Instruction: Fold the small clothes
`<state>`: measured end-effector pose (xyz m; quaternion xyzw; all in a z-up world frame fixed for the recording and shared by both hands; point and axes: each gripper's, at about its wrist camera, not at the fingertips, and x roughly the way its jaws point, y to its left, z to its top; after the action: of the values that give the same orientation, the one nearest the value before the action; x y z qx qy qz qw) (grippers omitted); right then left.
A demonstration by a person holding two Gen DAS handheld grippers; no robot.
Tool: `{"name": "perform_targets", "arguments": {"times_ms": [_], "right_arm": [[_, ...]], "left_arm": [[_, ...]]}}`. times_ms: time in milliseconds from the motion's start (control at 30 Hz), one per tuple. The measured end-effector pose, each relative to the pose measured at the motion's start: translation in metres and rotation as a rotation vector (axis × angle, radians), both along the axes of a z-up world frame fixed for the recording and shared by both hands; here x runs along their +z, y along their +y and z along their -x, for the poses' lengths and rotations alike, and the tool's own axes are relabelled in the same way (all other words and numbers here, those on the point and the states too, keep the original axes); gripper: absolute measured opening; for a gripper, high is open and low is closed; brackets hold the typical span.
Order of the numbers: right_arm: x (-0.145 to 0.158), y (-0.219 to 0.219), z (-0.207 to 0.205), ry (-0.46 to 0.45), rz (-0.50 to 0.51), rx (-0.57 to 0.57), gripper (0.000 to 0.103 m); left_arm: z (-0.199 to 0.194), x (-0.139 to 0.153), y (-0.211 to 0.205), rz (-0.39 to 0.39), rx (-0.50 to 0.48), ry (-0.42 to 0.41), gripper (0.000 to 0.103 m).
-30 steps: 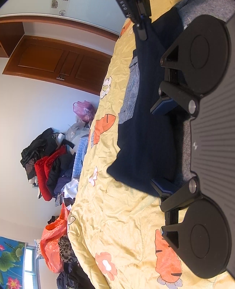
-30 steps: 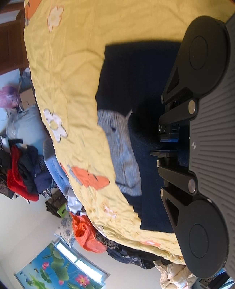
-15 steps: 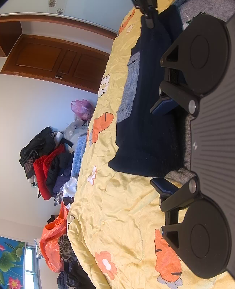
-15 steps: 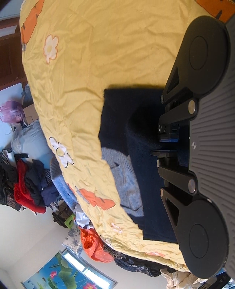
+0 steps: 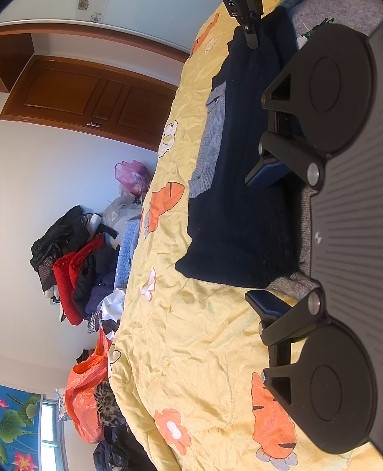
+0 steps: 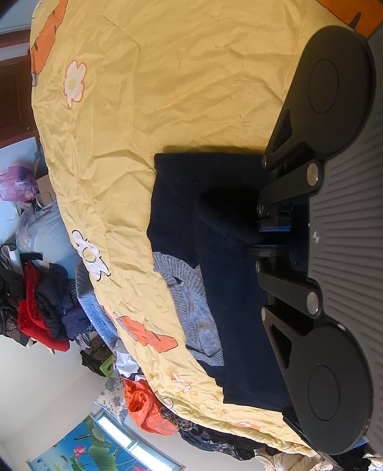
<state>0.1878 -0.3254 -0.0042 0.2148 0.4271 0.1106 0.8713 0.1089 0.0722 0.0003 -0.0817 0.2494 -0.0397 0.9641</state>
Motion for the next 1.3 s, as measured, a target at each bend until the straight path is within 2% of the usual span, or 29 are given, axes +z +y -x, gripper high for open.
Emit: {"name": "perform_targets", "arguments": {"times_ms": [167, 267, 300, 433, 567, 700, 833, 867, 1033, 1100, 1133, 1200, 1233, 1267, 1300], "right_arm": [[0.001, 0.001, 0.002, -0.014, 0.027, -0.003, 0.015], [0.007, -0.002, 0.004, -0.026, 0.031, -0.039, 0.029], [0.012, -0.002, 0.006, -0.046, 0.045, -0.058, 0.032], [0.038, 0.015, 0.021, -0.225, 0.179, -0.093, 0.032], [0.051, 0.048, 0.022, -0.299, 0.244, 0.004, 0.037], [0.037, 0.072, 0.013, -0.261, 0.296, 0.064, 0.039], [0.01, 0.075, 0.008, -0.164, 0.285, 0.067, 0.039], [0.006, 0.073, 0.01, -0.166, 0.272, 0.067, 0.039], [0.004, 0.064, 0.011, -0.156, 0.229, 0.073, 0.036], [0.01, 0.066, 0.012, -0.133, 0.256, 0.069, 0.036], [0.015, 0.068, 0.015, -0.127, 0.264, 0.056, 0.04], [0.023, 0.07, 0.029, -0.182, 0.255, 0.073, 0.043], [0.017, 0.071, 0.03, -0.156, 0.268, 0.094, 0.047], [0.01, 0.072, 0.028, -0.101, 0.301, 0.099, 0.044], [0.011, 0.073, 0.035, -0.123, 0.32, 0.091, 0.042]], "left_arm": [[0.0, 0.0, 0.001, -0.001, 0.001, 0.001, 0.077], [0.0, 0.0, 0.002, -0.002, 0.002, 0.0, 0.077], [0.0, 0.0, 0.002, -0.002, 0.002, 0.001, 0.077], [0.001, 0.0, 0.003, -0.004, 0.002, 0.001, 0.077], [0.001, 0.0, 0.001, -0.011, 0.007, 0.004, 0.077], [0.001, 0.0, 0.001, -0.014, 0.009, 0.004, 0.077], [0.001, 0.0, 0.002, -0.012, 0.006, 0.003, 0.077], [0.001, 0.0, 0.001, -0.011, 0.006, 0.003, 0.077], [0.001, 0.0, 0.002, -0.011, 0.007, 0.002, 0.077], [0.001, 0.0, 0.002, -0.013, 0.007, 0.0, 0.077], [0.0, 0.0, 0.001, -0.014, 0.007, 0.0, 0.077], [0.0, 0.0, 0.0, -0.015, 0.006, 0.005, 0.077], [-0.001, 0.0, 0.0, -0.019, 0.007, 0.011, 0.077], [-0.002, -0.001, -0.001, -0.024, 0.009, 0.017, 0.077], [-0.002, -0.001, -0.001, -0.029, 0.014, 0.022, 0.077]]}}
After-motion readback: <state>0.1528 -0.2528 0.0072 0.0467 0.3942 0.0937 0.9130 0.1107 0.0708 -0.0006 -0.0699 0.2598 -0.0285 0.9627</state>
